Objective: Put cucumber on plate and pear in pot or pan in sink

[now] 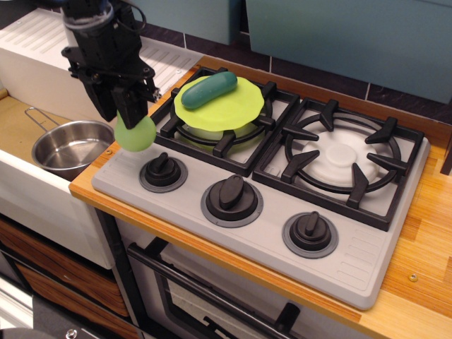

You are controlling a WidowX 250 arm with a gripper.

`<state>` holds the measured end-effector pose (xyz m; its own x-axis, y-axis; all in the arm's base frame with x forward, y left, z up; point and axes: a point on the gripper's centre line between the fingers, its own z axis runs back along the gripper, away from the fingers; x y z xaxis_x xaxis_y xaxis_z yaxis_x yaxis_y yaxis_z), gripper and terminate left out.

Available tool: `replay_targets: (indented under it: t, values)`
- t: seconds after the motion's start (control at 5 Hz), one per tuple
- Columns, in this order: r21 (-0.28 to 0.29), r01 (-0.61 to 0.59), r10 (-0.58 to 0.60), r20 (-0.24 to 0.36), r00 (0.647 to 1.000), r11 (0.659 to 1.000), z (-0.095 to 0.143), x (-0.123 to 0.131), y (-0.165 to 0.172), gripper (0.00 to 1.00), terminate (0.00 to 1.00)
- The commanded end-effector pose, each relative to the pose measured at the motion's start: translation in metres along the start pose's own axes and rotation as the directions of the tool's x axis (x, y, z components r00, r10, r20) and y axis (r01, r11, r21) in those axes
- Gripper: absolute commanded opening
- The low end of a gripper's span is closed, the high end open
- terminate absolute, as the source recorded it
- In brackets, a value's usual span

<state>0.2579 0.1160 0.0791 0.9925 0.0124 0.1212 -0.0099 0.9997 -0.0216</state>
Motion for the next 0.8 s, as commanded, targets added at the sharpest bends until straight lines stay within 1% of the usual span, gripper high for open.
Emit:
replay_targets:
  t: [0.0, 0.2, 0.4, 0.6]
  values:
    - [0.007, 0.071, -0.072, 0.051, 0.996, 0.997, 0.040, 0.020, 0.034, 0.00, 0.00]
    - [-0.051, 0.098, -0.094, 0.073, 0.993, 0.994, 0.029, 0.014, 0.055, 0.00, 0.00]
    - [-0.075, 0.124, -0.116, 0.105, 0.988, 0.989, 0.015, 0.001, 0.075, 0.00, 0.00]
    - [-0.106, 0.160, -0.145, 0.142, 0.979, 0.981, -0.004, -0.006, 0.098, 0.00, 0.00]
